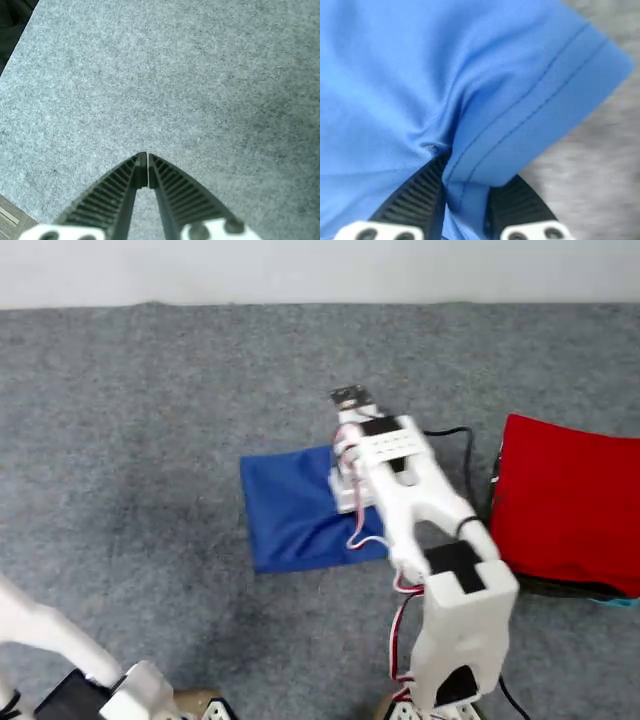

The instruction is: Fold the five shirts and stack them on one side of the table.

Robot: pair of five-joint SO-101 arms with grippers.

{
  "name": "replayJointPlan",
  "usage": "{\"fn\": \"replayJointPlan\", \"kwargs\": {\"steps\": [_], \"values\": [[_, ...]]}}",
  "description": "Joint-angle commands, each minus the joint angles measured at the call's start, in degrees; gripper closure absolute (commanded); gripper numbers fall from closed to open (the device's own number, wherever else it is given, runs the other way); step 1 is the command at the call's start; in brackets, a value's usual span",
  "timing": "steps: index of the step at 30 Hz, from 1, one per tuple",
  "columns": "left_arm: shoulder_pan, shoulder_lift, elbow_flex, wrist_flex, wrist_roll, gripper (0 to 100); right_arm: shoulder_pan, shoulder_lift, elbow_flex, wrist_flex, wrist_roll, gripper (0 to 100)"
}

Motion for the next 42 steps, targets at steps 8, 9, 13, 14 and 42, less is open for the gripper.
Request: {"fn": "replayJointPlan", "kwargs": {"steps": [8, 9, 13, 14, 42], "values": [[0.18, -1.76, -0.22, 0.97, -0.53, 99, 7.43, -6.11, -0.44, -13.49, 45.71, 98.9], [0.18, -1.76, -0.22, 0.97, -0.53, 99, 7.25, -5.49, -0.44, -14.81, 48.79, 98.9], [0.18, -1.76, -0.22, 0.97, -0.53, 99, 6.9, -3.38, -0.53, -20.88, 52.84, 98.9], [0.18, -1.76, -0.22, 0.97, -0.53, 99, 6.64, -3.21, -0.7, -21.32, 52.84, 98.3], [0.18, -2.2, 2.68, 0.53, -0.62, 99, -0.13, -23.43, -0.44, -0.66, -25.49, 74.2]]}}
